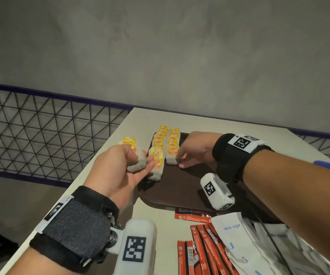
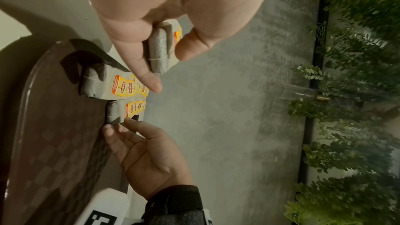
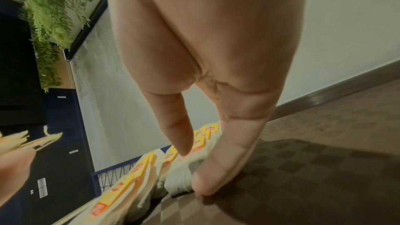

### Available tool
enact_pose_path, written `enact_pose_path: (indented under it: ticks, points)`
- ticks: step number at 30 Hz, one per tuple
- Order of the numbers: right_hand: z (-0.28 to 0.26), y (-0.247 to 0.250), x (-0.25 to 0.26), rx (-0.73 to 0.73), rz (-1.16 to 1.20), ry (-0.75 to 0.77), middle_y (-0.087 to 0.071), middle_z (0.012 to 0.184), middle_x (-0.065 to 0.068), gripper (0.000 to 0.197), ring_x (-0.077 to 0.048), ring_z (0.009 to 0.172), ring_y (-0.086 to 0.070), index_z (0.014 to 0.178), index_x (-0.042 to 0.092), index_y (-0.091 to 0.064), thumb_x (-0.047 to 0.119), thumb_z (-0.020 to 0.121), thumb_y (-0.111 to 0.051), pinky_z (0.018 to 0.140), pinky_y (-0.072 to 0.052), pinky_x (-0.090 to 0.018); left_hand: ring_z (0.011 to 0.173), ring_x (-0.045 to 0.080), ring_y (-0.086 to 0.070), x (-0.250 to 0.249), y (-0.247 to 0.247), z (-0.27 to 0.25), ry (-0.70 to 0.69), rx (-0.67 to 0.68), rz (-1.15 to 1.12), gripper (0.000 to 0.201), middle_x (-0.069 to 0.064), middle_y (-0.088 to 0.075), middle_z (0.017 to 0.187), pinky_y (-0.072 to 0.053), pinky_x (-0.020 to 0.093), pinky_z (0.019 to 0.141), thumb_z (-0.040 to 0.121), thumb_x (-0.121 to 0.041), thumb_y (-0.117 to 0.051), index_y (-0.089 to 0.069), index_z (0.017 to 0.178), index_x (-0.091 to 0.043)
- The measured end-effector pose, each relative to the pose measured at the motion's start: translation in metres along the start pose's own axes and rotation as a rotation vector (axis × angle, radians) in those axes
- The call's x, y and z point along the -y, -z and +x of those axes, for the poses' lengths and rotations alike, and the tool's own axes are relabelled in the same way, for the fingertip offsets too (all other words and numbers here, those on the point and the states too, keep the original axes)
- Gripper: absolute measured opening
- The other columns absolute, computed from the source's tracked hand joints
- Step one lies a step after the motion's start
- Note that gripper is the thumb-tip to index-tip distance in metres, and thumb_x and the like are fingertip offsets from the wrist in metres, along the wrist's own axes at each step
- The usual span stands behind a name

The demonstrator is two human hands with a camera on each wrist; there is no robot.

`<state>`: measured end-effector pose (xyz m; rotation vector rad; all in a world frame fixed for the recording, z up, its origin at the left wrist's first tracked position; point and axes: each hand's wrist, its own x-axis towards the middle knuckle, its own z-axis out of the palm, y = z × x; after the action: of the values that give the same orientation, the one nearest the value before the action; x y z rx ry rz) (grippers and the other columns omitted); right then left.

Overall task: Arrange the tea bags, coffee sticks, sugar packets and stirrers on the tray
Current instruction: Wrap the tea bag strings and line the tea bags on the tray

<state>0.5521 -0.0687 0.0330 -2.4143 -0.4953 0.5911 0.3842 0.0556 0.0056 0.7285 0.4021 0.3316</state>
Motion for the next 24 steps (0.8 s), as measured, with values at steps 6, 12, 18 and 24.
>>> enact_pose_path:
  ticks: [6,12,18,24]
  points:
    - [0.001,-0.005,-0.002,0.093,0.162,-0.013,-0.067,0.113,-0.013,0.036,-0.019,0.089,-0.065,0.135,-0.001,-0.059,0.007,0.099,-0.061,0.085,-0.057,-0.029,0.098,0.042,-0.068,0.005,-0.007,-0.006,-0.042,0.052,0.045,0.03,0.029,-0.058,0.112,-0.064,0.042,0.074,0.088,0.017,-0.026,-0.052,0.098,0.005]
    - [-0.039,0.024,-0.01,0.132,0.811,-0.012,-0.066,0.093,-0.017,0.02,-0.022,0.075,-0.07,0.116,-0.003,-0.061,0.001,0.096,-0.063,0.069,-0.064,-0.031,0.099,0.041,-0.074,0.015,-0.01,-0.012,0.011,0.189,0.215,0.038,0.029,-0.071,0.114,-0.062,0.043,0.082,0.092,0.019,-0.042,-0.054,0.126,0.006]
    - [-0.14,0.031,-0.033,0.253,1.262,0.127,-0.063,0.078,-0.01,0.007,-0.014,0.067,-0.058,0.093,0.003,-0.069,0.004,0.09,-0.063,0.058,-0.055,-0.021,0.099,0.04,-0.074,0.029,-0.036,-0.04,0.031,0.337,0.321,0.045,0.027,-0.071,0.115,-0.06,0.046,0.086,0.092,0.017,-0.047,-0.053,0.131,-0.004]
    - [-0.178,0.029,-0.072,0.121,1.295,0.136,-0.062,0.08,-0.01,0.014,-0.013,0.063,-0.058,0.101,0.005,-0.068,0.01,0.088,-0.068,0.056,-0.05,-0.023,0.1,0.041,-0.074,0.048,-0.077,-0.056,0.044,0.471,0.402,0.045,0.027,-0.071,0.115,-0.061,0.049,0.084,0.093,0.018,-0.049,-0.052,0.131,-0.006]
